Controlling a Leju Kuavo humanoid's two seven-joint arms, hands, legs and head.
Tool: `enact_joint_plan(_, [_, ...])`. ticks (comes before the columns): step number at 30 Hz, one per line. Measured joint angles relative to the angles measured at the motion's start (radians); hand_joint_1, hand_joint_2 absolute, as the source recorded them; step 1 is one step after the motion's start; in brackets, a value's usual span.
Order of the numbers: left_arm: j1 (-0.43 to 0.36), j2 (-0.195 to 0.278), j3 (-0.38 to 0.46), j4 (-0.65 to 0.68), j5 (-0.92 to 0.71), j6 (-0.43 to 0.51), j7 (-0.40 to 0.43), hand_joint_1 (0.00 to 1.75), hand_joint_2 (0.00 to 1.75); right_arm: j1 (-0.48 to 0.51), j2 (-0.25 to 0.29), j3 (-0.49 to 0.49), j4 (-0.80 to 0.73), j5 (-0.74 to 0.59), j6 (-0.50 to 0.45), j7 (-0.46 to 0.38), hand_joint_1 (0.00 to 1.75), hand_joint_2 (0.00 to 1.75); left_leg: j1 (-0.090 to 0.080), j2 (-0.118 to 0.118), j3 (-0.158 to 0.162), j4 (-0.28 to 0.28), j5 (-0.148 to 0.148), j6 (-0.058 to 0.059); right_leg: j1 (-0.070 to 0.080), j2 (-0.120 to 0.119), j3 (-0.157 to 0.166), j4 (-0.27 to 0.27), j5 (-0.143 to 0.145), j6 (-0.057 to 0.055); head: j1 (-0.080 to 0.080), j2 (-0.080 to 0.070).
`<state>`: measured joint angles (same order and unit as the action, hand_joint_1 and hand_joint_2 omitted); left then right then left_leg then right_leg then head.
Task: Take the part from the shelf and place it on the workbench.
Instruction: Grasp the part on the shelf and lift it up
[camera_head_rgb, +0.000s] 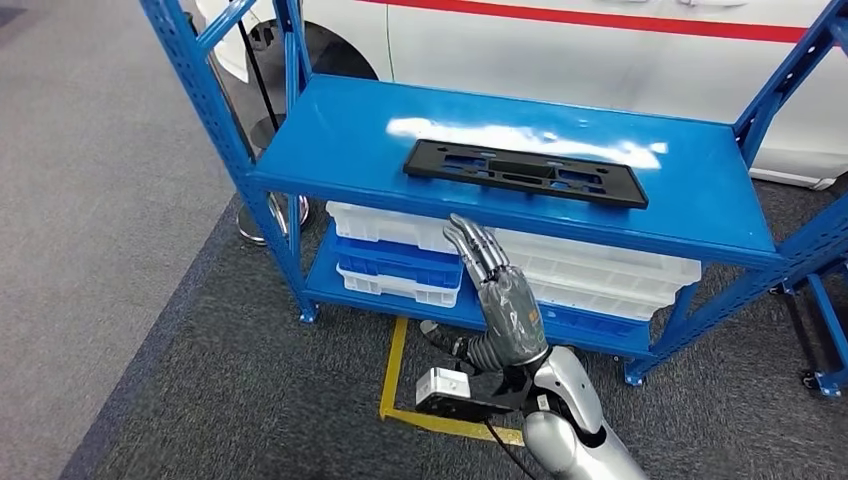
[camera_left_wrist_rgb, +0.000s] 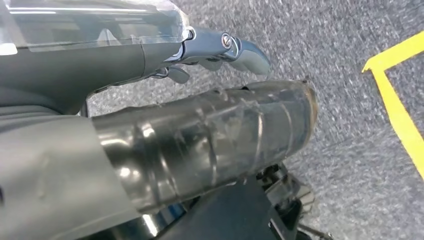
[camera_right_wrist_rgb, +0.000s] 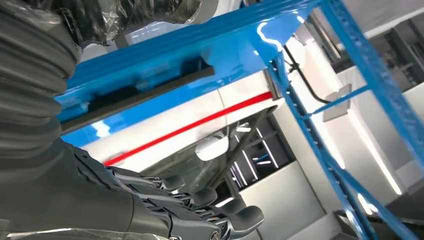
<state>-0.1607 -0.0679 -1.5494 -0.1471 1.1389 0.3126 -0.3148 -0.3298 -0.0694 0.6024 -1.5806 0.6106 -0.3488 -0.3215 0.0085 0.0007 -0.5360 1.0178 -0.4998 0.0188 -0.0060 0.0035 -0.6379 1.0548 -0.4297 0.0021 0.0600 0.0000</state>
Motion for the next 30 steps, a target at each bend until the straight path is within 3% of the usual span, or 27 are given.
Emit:
enact_joint_plan(4, [-0.002, 0.000, -0.001, 0.000, -0.003, -0.003, 0.000, 0.00, 0.00, 0.004, -0.003, -0.005, 0.000, 0.003, -0.002, 0.004, 0.00, 1.75, 0.000, 0.002, 0.001, 0.018, -0.020, -0.022, -0.005, 0.004, 0.022, -0.018, -0.019, -0.021, -0.002, 0.000])
enact_joint_plan(6, [-0.002, 0.000, -0.002, 0.000, -0.007, -0.004, -0.001, 0.00, 0.00, 0.006, -0.004, -0.006, -0.001, 0.006, -0.002, 0.005, 0.00, 1.75, 0.003, 0.002, -0.050, 0.119, -0.058, -0.031, -0.007, 0.002, 0.041, -0.024, -0.031, -0.032, -0.003, 0.000])
enact_joint_plan(8, [0.002, 0.000, -0.003, 0.000, -0.011, -0.001, -0.001, 0.00, 0.00, 0.012, -0.004, -0.006, 0.001, 0.010, -0.001, 0.005, 0.00, 1.75, 0.004, 0.002, -0.134, 0.249, -0.093, -0.036, -0.006, 0.002, 0.057, -0.024, -0.045, -0.036, -0.004, 0.000])
enact_joint_plan(9, [0.004, 0.000, -0.003, 0.000, -0.012, 0.000, 0.000, 0.00, 0.00, 0.015, -0.004, -0.006, 0.003, 0.012, -0.001, 0.005, 0.00, 1.75, 0.004, 0.002, -0.164, 0.282, -0.087, -0.037, -0.006, 0.003, 0.066, -0.024, -0.052, -0.036, -0.004, 0.000])
enact_joint_plan(10, [0.006, 0.000, -0.003, 0.000, -0.013, 0.001, 0.000, 0.00, 0.00, 0.018, -0.004, -0.006, 0.004, 0.013, -0.001, 0.005, 0.00, 1.75, 0.004, 0.002, -0.177, 0.277, -0.059, -0.036, -0.005, 0.004, 0.078, -0.024, -0.061, -0.035, -0.004, 0.000])
enact_joint_plan(12, [0.008, 0.000, -0.003, 0.000, -0.014, 0.002, 0.000, 0.00, 0.00, 0.021, -0.004, -0.006, 0.004, 0.014, -0.001, 0.005, 0.00, 1.75, 0.002, 0.002, -0.151, 0.165, 0.037, -0.028, -0.005, 0.007, 0.107, -0.024, -0.082, -0.031, -0.004, 0.000])
enact_joint_plan(13, [0.008, 0.000, -0.003, 0.000, -0.014, 0.002, 0.001, 0.00, 0.00, 0.022, -0.004, -0.006, 0.005, 0.015, -0.002, 0.005, 0.00, 1.75, -0.001, 0.001, -0.130, 0.107, 0.074, -0.021, -0.004, 0.007, 0.118, -0.025, -0.092, -0.027, -0.003, 0.000])
enact_joint_plan(14, [0.008, 0.001, -0.004, 0.001, -0.014, 0.003, 0.001, 0.00, 0.00, 0.022, -0.004, -0.006, 0.005, 0.015, -0.002, 0.005, 0.00, 1.75, -0.005, 0.001, -0.109, 0.059, 0.091, -0.013, -0.004, 0.008, 0.125, -0.027, -0.100, -0.022, -0.004, 0.000])
enact_joint_plan(16, [0.006, 0.002, -0.004, 0.002, -0.014, 0.003, 0.001, 0.00, 0.00, 0.024, -0.005, -0.007, 0.005, 0.015, -0.002, 0.005, 0.00, 1.75, -0.012, 0.000, -0.087, 0.020, 0.077, -0.001, -0.004, 0.008, 0.131, -0.031, -0.106, -0.011, -0.004, 0.000])
enact_joint_plan(19, [0.007, 0.001, -0.004, 0.002, -0.015, 0.005, 0.001, 0.00, 0.00, 0.022, -0.005, -0.008, 0.004, 0.016, -0.002, 0.005, 0.00, 1.75, -0.006, -0.003, -0.053, -0.014, 0.062, 0.014, -0.005, 0.005, 0.130, -0.001, -0.102, 0.005, -0.004, 0.000])
enact_joint_plan(21, [0.006, 0.001, -0.004, 0.002, -0.015, 0.005, 0.001, 0.00, 0.00, 0.021, -0.005, -0.009, 0.003, 0.017, -0.002, 0.005, 0.00, 1.75, -0.002, -0.003, -0.027, -0.027, 0.052, 0.024, -0.007, 0.003, 0.080, 0.086, -0.120, 0.013, -0.002, 0.000])
enact_joint_plan(24, [0.006, 0.000, -0.005, 0.002, -0.017, 0.004, 0.001, 0.00, 0.00, 0.027, -0.007, -0.011, 0.005, 0.018, -0.002, 0.005, 0.00, 1.75, -0.001, -0.004, 0.002, -0.029, 0.028, 0.029, -0.011, 0.002, -0.041, 0.227, -0.171, 0.021, -0.002, 0.000])
enact_joint_plan(25, [0.007, 0.000, -0.005, 0.002, -0.017, 0.003, 0.001, 0.00, 0.00, 0.029, -0.007, -0.012, 0.005, 0.018, -0.002, 0.005, 0.00, 1.75, -0.001, -0.005, 0.014, -0.029, 0.018, 0.028, -0.012, 0.002, -0.064, 0.232, -0.168, 0.023, -0.002, 0.000])
enact_joint_plan(26, [0.008, 0.000, -0.005, 0.002, -0.017, 0.003, 0.001, 0.00, 0.00, 0.029, -0.007, -0.013, 0.005, 0.018, -0.002, 0.005, 0.00, 1.75, 0.000, -0.006, 0.029, -0.029, 0.007, 0.026, -0.014, 0.002, -0.071, 0.203, -0.142, 0.025, -0.002, 0.000])
enact_joint_plan(28, [0.009, 0.000, -0.005, 0.002, -0.017, 0.003, 0.001, 0.00, 0.00, 0.030, -0.008, -0.016, 0.005, 0.020, -0.002, 0.005, 0.00, 1.75, 0.001, -0.007, 0.061, -0.028, -0.020, 0.018, -0.016, 0.000, -0.052, 0.087, -0.038, 0.026, -0.001, 0.000])
enact_joint_plan(30, [0.007, 0.000, -0.005, 0.002, -0.017, 0.002, 0.002, 0.00, 0.00, 0.030, -0.009, -0.019, 0.006, 0.024, -0.002, 0.006, 0.00, 1.75, 0.000, -0.008, 0.080, -0.025, -0.043, 0.004, -0.011, -0.003, -0.034, 0.005, 0.023, 0.017, -0.003, 0.000])
